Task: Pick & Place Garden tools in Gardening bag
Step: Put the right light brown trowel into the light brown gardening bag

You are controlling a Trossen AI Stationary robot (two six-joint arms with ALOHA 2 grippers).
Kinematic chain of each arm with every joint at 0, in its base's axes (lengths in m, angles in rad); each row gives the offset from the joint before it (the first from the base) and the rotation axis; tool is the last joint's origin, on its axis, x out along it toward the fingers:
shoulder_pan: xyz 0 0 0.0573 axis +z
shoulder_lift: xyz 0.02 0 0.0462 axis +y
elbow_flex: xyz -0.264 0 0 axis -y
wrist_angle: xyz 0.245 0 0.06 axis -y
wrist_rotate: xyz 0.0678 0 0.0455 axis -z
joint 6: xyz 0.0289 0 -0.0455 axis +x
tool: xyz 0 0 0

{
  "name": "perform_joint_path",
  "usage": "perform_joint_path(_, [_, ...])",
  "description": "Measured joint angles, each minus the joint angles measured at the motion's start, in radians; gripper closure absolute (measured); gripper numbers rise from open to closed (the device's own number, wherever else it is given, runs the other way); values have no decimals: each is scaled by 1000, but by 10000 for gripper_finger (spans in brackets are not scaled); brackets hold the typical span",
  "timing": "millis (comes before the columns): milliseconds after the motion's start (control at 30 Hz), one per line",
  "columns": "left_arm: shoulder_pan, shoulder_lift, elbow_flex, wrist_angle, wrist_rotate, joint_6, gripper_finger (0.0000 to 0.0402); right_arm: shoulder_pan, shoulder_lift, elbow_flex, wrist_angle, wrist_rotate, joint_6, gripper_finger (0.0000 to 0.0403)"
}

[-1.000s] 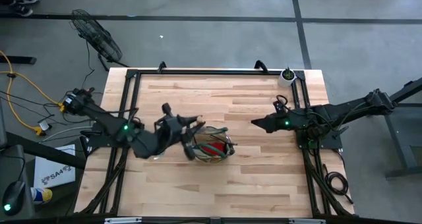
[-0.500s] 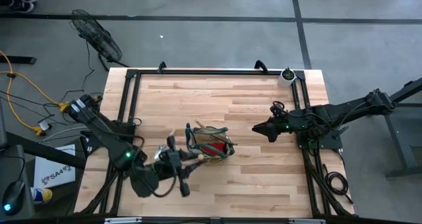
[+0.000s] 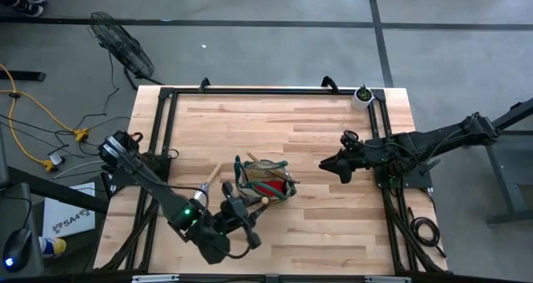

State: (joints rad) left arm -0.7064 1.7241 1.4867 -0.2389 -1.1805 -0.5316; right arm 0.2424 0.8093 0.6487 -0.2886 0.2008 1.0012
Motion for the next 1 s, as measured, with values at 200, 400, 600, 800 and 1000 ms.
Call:
perform_joint_path(200, [19,15,0,-61,-8,-25,336,0,0,0,0,0,-4,282])
perform_joint_path(400, [35,13,0,-154,-9,-78,336,0,0,0,0,1,-5,282])
perform_joint_path(600, [56,14,-3,-237,9,-134,336,0,0,0,0,5,-11,282])
perform_joint_path(800, [59,14,-42,-236,-3,-172,336,0,0,0,0,5,-11,282])
perform_joint_path(1000, [59,13,-63,-234,4,-188,336,0,0,0,0,5,-12,282])
